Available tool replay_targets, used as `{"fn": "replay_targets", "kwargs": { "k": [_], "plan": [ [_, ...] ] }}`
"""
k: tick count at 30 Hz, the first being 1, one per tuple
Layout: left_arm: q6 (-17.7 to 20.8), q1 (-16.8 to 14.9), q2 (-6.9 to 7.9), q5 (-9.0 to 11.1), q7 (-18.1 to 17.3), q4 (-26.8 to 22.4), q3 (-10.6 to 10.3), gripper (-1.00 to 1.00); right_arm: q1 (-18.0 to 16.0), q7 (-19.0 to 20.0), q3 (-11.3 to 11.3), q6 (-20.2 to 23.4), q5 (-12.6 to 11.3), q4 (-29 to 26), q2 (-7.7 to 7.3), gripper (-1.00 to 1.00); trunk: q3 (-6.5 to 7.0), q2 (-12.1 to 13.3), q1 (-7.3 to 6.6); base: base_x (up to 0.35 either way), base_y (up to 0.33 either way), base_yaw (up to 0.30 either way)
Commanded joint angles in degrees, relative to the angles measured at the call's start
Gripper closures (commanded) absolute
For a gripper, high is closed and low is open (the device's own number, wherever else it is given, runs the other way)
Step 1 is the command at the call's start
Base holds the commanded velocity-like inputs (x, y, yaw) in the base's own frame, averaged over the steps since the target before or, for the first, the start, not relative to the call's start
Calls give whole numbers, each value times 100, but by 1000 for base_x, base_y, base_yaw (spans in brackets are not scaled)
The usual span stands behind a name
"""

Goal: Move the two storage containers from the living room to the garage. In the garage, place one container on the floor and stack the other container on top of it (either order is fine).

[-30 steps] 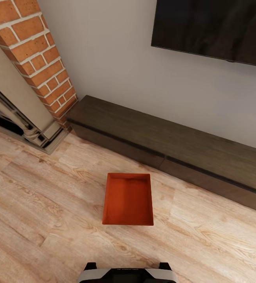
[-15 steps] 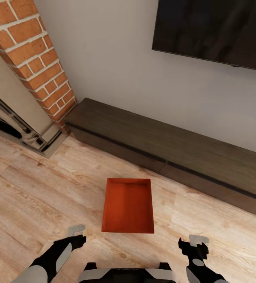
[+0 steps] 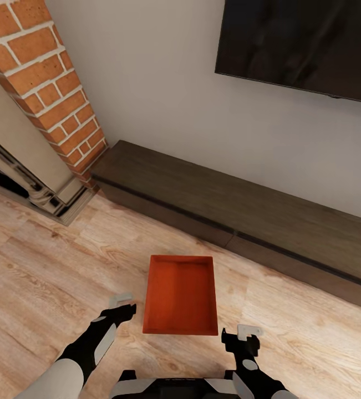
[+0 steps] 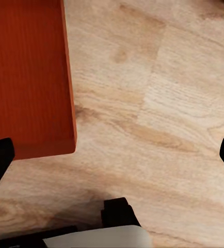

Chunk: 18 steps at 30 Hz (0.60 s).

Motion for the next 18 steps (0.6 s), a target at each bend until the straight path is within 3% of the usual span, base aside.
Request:
{"fn": "replay_targets", "kwargs": {
  "k": [1, 14, 18],
  "plan": [
    [25, 2, 5, 56, 45, -19, -34, -100, -3, 9, 51, -23, -53, 3, 1, -100, -3, -3, 1, 2, 0, 0],
    [34, 0, 3, 66, 53, -15, -33, -100, -3, 171, 34, -15, -41, 10, -1, -100, -3, -3, 1, 24, 30, 0],
    [30, 1, 4, 68, 53, -14, -33, -100, -3, 169, 27, -15, 135, 10, 2, -100, -3, -3, 1, 36, 48, 0]
  ]
}}
